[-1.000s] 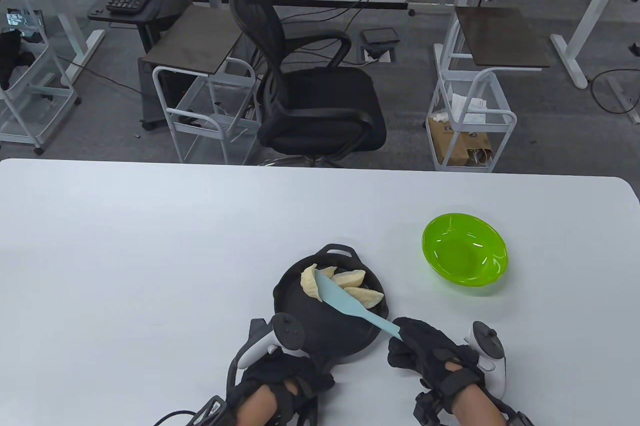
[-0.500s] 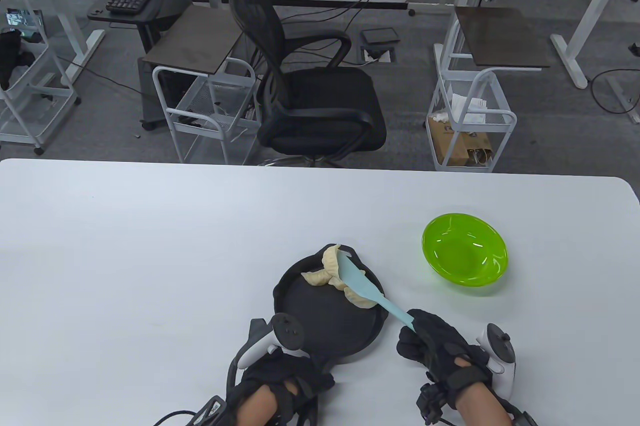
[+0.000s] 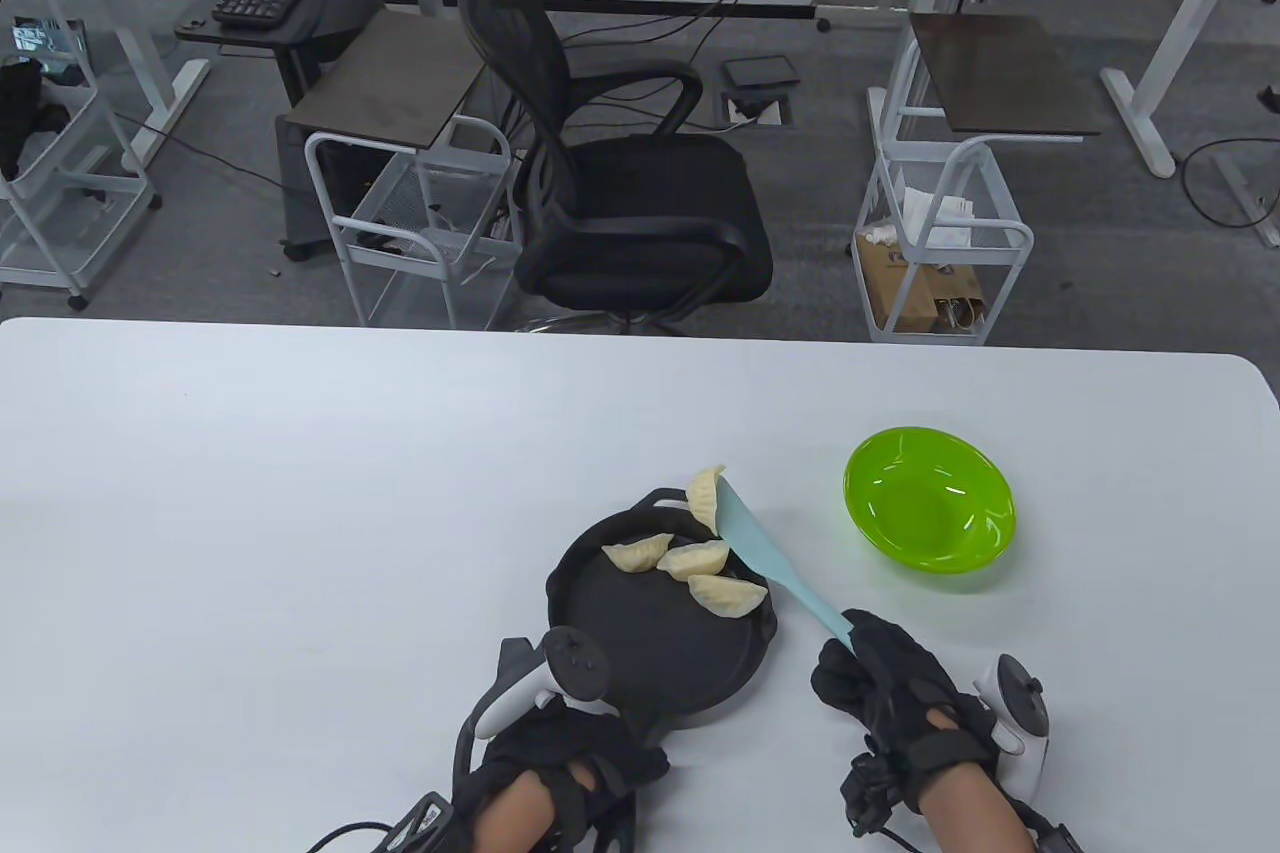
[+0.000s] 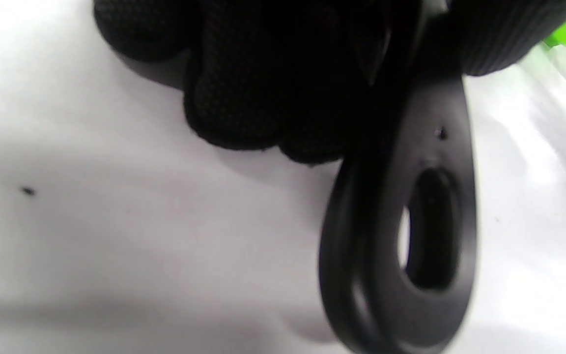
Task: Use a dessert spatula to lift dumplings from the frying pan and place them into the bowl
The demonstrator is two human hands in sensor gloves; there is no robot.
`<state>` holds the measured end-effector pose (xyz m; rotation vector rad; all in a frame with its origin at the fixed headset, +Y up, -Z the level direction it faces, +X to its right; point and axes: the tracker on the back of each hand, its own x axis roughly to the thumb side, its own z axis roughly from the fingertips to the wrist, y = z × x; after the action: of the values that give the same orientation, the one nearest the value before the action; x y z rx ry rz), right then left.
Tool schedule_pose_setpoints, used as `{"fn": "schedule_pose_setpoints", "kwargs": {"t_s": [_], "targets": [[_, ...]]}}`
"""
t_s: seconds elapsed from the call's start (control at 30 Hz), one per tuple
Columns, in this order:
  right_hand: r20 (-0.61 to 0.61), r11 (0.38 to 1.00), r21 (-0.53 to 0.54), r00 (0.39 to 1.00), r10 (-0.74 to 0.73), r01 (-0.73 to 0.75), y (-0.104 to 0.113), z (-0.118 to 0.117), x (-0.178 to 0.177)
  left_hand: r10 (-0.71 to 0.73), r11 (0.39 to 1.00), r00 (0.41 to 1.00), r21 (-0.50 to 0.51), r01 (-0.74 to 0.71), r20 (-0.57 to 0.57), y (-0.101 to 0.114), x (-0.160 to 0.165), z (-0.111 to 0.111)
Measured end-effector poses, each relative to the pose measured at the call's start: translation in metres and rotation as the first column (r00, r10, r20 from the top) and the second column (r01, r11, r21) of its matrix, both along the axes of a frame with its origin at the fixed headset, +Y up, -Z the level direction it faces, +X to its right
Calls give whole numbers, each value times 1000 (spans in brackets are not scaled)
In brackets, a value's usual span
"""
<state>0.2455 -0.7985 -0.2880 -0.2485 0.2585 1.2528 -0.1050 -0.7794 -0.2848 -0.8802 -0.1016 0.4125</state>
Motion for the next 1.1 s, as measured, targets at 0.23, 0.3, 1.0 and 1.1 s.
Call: {"fn": "schedule_pose_setpoints", "kwargs": {"t_s": [0.23, 0.3, 1.0, 1.1], "targets": [[53, 1000, -1, 998, -21, 21, 0, 0, 7, 0, 1000, 1000, 0, 0, 0, 0, 0, 0], [71, 1000, -1, 997, -28, 29, 0, 0, 9, 0, 1000, 1000, 0, 0, 0, 0, 0, 0], [286, 999, -2, 958, -37, 39, 0, 4, 33, 0, 1000, 1000, 0, 0, 0, 0, 0, 0], [314, 999, -4, 949, -38, 41, -1, 5, 35, 0, 1000, 1000, 0, 0, 0, 0, 0, 0]]}}
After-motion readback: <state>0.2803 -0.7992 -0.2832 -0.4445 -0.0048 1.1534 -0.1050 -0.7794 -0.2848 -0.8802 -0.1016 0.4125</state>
